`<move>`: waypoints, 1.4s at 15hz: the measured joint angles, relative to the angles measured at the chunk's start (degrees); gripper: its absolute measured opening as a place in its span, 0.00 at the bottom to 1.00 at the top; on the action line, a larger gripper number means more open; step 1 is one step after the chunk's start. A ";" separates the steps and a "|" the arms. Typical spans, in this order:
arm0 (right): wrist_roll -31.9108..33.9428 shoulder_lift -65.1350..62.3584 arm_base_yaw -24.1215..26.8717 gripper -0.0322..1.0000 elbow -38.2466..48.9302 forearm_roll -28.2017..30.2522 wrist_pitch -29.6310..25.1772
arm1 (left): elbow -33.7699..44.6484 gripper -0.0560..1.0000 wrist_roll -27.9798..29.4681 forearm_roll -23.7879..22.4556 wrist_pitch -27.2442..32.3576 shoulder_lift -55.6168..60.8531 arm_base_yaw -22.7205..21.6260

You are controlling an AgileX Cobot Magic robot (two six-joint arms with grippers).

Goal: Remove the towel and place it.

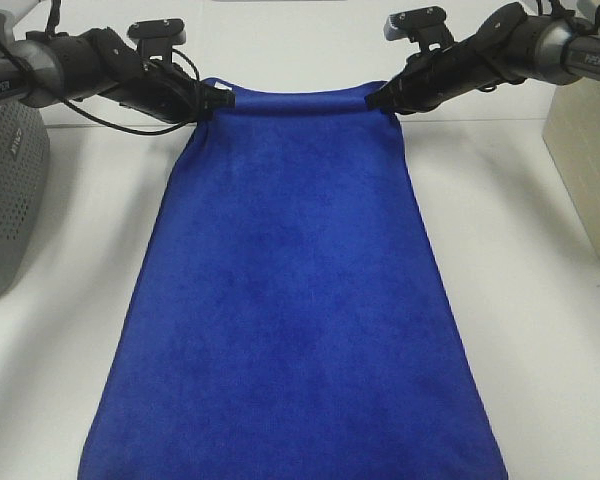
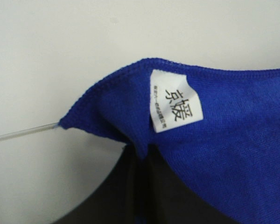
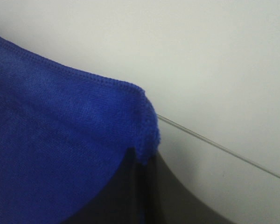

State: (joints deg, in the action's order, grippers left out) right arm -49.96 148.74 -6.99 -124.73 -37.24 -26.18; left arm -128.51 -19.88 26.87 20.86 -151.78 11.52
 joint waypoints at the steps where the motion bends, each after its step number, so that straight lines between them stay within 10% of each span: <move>1: -1.49 0.00 0.00 0.04 0.00 -1.26 0.06 | 0.00 0.06 0.00 -0.46 -0.06 0.00 0.00; 17: -3.09 2.01 0.00 0.05 0.00 -2.98 1.66 | 0.00 0.09 -0.11 -1.78 -3.09 -1.32 0.00; 21: -3.09 2.01 0.00 0.28 0.00 -3.27 2.06 | 0.00 0.23 -0.06 -1.78 -3.55 -1.32 0.00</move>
State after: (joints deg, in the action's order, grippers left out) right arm -53.06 150.75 -6.99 -124.73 -40.51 -24.12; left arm -128.51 -19.94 25.10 17.30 -153.09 11.52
